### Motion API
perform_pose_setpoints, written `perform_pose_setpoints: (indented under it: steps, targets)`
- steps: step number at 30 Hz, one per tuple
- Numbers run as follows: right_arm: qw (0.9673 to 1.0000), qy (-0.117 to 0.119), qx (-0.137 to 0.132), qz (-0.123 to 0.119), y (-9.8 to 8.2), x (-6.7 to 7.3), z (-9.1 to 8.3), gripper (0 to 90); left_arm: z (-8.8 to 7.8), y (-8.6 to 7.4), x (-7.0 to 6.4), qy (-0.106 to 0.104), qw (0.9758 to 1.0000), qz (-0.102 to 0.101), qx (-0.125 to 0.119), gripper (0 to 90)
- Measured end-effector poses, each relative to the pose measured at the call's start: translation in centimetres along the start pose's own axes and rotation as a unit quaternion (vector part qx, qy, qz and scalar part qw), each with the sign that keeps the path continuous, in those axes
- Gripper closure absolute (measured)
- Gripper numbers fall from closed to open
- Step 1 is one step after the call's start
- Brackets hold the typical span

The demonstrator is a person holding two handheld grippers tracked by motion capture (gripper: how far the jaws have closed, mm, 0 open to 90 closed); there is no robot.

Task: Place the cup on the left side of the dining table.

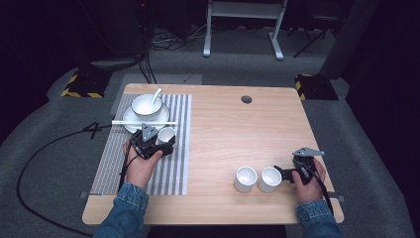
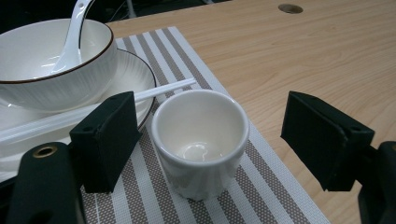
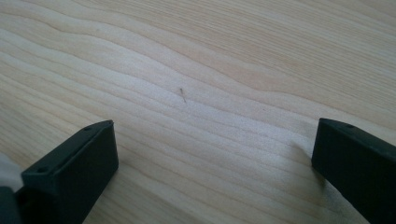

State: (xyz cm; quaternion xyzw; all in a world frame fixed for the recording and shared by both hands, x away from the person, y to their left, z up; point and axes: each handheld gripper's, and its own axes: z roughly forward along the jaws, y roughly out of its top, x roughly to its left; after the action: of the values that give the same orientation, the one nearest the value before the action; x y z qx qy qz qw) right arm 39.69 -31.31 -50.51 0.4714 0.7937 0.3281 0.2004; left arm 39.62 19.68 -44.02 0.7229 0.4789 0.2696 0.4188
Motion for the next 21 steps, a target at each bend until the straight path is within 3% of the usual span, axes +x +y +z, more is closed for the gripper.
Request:
perform_pose_setpoints:
  steps: [11, 21]
  targets:
    - [1.0, 0.0, 0.0, 0.0, 0.0, 0.0, 0.0, 0.3, -3.1, 0.0, -0.7, -0.019, 0.9996, 0.019, 0.01, 19.0]
    - [1.0, 0.0, 0.0, 0.0, 0.0, 0.0, 0.0, 0.3, -5.0, -0.4, -0.4, -0.033, 0.9985, 0.039, 0.02, 18.9]
